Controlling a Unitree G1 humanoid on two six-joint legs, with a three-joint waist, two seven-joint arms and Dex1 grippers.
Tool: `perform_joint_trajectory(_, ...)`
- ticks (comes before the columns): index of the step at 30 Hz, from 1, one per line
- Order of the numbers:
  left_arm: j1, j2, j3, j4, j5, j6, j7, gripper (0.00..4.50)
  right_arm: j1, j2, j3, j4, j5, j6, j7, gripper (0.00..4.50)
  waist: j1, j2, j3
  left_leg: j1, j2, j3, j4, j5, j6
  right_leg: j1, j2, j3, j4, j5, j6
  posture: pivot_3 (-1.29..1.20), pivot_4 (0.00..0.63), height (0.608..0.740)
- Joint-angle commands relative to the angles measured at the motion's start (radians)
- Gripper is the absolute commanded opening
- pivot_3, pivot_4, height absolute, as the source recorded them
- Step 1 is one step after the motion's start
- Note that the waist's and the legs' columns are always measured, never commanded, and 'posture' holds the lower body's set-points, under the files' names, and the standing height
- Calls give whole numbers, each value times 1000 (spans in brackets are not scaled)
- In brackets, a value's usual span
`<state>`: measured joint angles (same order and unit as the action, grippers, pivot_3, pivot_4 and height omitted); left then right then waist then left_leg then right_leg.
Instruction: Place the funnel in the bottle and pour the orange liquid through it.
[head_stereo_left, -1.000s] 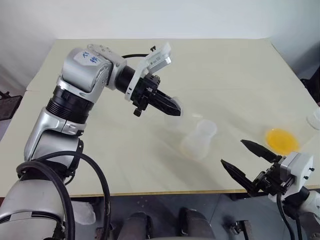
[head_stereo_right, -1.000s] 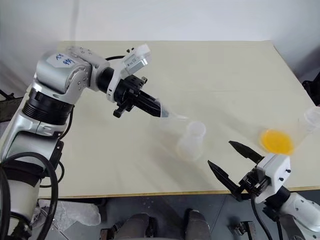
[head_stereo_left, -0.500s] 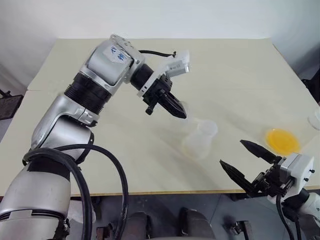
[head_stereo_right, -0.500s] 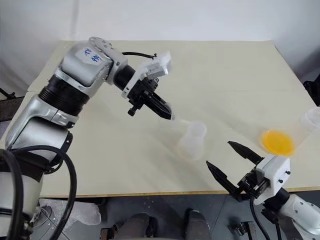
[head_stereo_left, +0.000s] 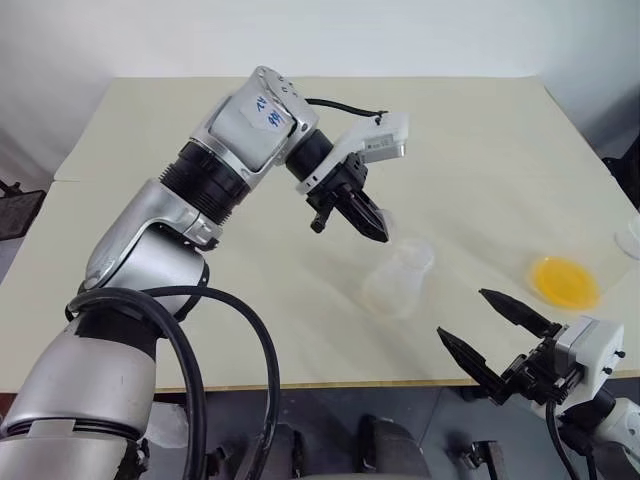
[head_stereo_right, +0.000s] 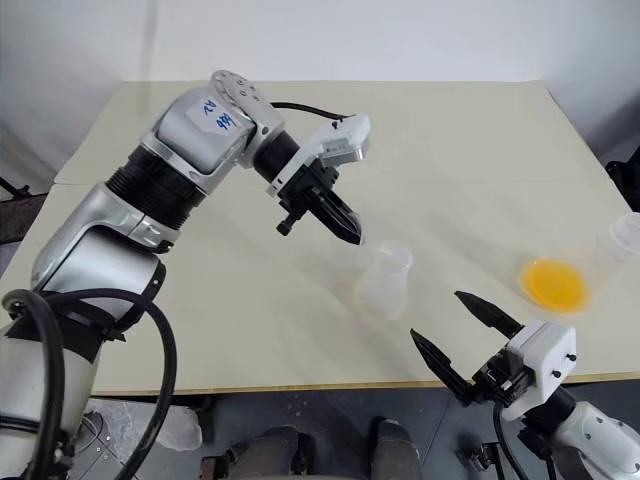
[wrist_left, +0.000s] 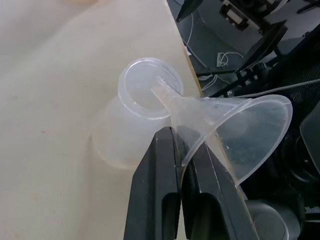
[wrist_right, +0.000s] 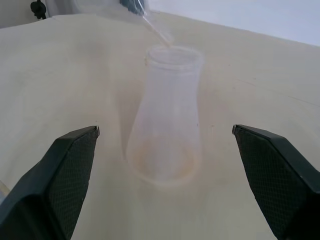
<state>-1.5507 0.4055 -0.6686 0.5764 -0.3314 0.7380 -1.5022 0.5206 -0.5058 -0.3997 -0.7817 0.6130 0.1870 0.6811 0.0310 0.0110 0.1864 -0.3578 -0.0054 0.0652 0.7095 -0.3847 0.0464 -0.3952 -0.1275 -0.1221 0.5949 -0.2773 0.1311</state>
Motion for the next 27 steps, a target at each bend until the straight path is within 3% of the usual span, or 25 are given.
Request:
perform_joint_trajectory(1,-52,-18,11,16,19,-33,-112,40,4,11,-3,-36,-3,-26,-13,4500,-1,0,0,0,0,0,0,0,0,0,0,0,0,0,0,0,150,740)
perform_joint_trajectory(17,-160,-124,-51,252,120,-215,-112,40,9,23,20,-32,-24,-39,-27,4500,10,0,0,-4,0,0,4,-1,2,-2,0,0,0,0,0,0,150,740)
perform_joint_trajectory(27,-211,-133,-123,303,80,-319,-112,40,14,30,21,-33,-31,-42,-26,4500,22,0,0,-11,0,0,8,-1,3,-6,0,-1,0,0,0,0,150,740)
